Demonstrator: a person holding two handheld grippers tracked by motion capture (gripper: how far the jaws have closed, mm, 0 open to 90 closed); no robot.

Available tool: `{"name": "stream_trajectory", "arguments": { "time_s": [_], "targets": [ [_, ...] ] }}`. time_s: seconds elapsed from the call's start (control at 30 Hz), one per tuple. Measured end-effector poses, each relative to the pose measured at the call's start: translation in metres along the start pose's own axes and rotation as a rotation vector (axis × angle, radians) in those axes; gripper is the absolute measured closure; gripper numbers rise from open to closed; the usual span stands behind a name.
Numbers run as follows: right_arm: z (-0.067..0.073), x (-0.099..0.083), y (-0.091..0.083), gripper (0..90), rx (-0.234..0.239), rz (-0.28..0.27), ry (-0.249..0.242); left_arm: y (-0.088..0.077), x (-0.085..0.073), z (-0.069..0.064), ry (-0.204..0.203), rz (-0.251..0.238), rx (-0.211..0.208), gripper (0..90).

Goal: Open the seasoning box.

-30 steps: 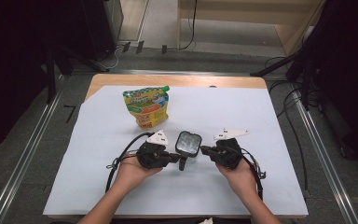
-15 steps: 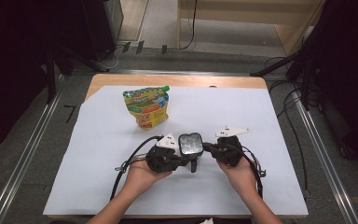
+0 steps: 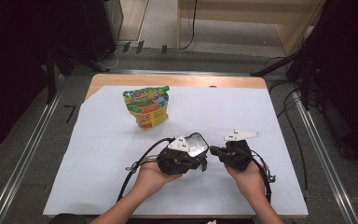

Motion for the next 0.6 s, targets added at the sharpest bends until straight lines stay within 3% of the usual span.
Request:
{"name": "stream_trajectory", "arguments": {
  "time_s": [0.17, 0.37, 0.6],
  "targets": [
    [0.005, -0.008, -0.013, 90.0, 0.024, 0.001, 0.0, -0.004, 0.0, 0.0, 0.003, 0.011, -0.017, 85.7],
    [0.016, -0.014, -0.023, 90.0, 0.056, 0.014, -0.025, -0.019, -0.006, 0.002, -0.023, 0.037, -0.043, 80.0],
    [0.033, -0.016, -0.023, 90.0, 0.09, 0.035, -0.087, -0.043, -0.013, 0.018, -0.032, 0.03, -0.006, 72.7]
  ]
}}
Point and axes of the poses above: each handheld gripper's, and its own axes: y roughly forward along the jaws, x roughly out of its top, z roughly to its left, the point moved 5 cm from there along y, roughly forward along the jaws, and after that the axes turned 9 degrees about z, right-handed, at the moved point
